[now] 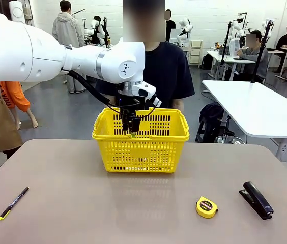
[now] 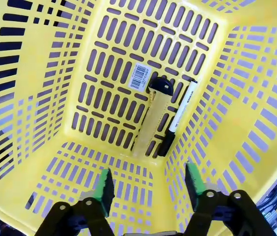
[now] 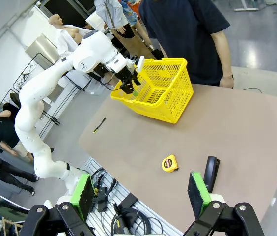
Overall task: Place the items the person wants into the basket.
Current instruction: Pick up the item the person points to and place it in the Market Basket.
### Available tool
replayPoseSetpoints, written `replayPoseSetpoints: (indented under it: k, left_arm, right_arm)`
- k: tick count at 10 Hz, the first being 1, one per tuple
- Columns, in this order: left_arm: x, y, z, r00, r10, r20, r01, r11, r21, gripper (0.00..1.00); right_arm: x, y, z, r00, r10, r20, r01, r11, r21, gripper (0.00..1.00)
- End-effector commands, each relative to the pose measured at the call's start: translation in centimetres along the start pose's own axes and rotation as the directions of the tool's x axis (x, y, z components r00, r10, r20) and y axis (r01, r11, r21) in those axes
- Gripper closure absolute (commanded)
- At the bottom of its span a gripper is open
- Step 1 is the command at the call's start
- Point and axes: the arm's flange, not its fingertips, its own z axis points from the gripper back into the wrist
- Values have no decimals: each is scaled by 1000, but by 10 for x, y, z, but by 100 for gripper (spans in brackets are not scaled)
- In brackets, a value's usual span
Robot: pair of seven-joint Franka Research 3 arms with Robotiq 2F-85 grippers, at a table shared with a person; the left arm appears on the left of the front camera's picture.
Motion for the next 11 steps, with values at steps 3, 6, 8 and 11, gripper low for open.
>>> replayPoseSetpoints:
  k: [3,6,8,11]
  left_arm:
    - [5,4,9,1000,-5,-16,5,1000,10,0]
    - [-4,0,26,1000,-21,21,21,1000,12,0]
    - [-33,-31,65,997,-33,64,33,999,8,0]
    - [-122,-88,125,988,-7,154,2,1000,32,0]
  right_arm:
    - [2,1,0,1000,16,20,-16,1000,24,0]
    - [2,1,0,1000,16,20,-16,1000,24,0]
    - [2,1,0,1000,16,20,-16,1000,24,0]
    - [2,1,0,1000,16,20,-16,1000,24,0]
